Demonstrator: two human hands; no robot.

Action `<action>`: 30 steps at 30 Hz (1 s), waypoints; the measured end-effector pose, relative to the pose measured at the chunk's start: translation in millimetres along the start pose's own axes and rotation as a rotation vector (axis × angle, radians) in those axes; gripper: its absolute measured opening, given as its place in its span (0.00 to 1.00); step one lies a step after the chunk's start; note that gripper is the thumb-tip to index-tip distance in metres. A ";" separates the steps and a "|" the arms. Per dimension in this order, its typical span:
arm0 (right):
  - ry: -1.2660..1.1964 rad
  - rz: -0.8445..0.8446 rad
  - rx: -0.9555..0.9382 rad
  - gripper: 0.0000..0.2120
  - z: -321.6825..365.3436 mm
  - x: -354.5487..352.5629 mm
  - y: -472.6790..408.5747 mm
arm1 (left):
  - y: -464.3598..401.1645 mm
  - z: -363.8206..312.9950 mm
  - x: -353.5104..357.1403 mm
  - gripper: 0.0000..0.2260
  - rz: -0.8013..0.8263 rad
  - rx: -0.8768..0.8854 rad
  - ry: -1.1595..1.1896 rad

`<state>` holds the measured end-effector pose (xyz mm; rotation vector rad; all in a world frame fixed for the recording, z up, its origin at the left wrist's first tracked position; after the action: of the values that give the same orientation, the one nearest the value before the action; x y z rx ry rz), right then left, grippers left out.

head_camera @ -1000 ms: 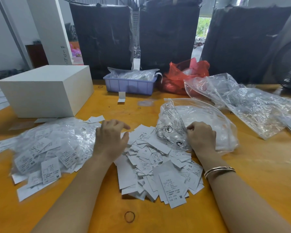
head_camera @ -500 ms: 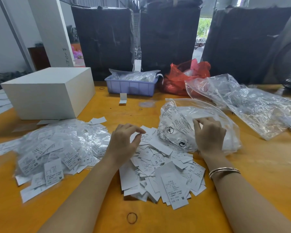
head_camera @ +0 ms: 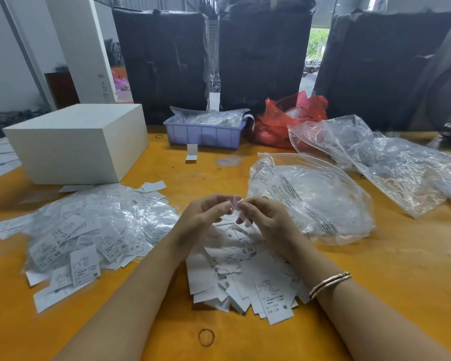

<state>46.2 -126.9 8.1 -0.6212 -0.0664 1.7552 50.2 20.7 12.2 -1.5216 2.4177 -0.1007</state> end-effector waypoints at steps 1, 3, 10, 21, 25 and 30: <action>-0.020 -0.002 0.006 0.08 -0.1 0.6 0.2 | -0.3 1.6 -0.9 0.15 -0.013 -0.012 0.014; -0.058 -0.013 0.013 0.08 0.9 0.6 0.0 | -1.6 5.5 -1.3 0.13 -0.023 -0.029 0.050; 0.353 -0.038 -0.050 0.08 9.0 1.6 1.4 | -5.4 10.8 -4.8 0.02 -0.140 -0.015 0.144; 0.855 -0.030 -0.001 0.12 5.2 -4.9 6.2 | -1.4 5.2 -24.5 0.04 -0.422 0.117 -0.217; 0.329 -0.273 0.030 0.06 7.7 -16.8 6.5 | -1.1 -0.1 -23.7 0.06 -0.403 0.185 -0.377; -0.206 -0.258 0.076 0.04 4.4 -19.5 6.0 | 0.5 -5.9 -17.7 0.05 -0.365 0.254 -0.477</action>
<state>41.8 -145.2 16.9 -0.3572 -0.2128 1.5573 55.4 36.2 21.2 -1.6275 1.6814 -0.1001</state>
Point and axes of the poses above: each hand's wrist, its own y-axis away from the middle knuckle, its own x-axis out of the palm, z = x × y, the point moved 5 cm from there along -y, towards the middle knuckle, and after that the axes turned 6 degrees about z, right-handed, at the moved point
